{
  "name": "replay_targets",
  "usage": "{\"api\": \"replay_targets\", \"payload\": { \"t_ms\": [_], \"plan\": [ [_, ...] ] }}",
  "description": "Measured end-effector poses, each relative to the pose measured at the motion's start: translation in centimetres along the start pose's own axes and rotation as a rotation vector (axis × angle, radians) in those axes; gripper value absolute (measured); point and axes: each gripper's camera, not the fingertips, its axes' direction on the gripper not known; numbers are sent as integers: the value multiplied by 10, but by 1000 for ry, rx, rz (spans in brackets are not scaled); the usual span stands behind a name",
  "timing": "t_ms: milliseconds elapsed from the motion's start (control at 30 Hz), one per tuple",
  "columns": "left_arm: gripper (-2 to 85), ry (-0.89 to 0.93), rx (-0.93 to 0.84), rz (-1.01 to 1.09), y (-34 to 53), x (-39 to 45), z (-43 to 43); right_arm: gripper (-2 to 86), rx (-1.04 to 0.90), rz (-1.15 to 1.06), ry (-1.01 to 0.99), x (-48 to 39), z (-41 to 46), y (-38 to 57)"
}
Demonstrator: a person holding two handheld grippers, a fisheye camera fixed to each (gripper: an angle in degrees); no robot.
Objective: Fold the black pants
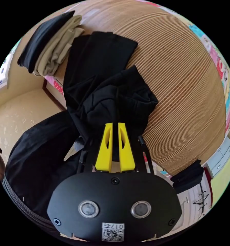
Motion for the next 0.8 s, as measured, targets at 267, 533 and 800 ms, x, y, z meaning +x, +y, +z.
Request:
{"api": "replay_targets", "payload": {
  "t_ms": [267,533,800],
  "plan": [
    [91,6,-37,54,-21,-13,5,14,662,224,396,-78,-205,227],
    [142,-128,162,263,-71,58,-36,8,1243,250,827,-228,-330,420],
    [178,-214,425,631,-35,194,-72,10,1636,216,962,-289,-401,550]
  ]
}}
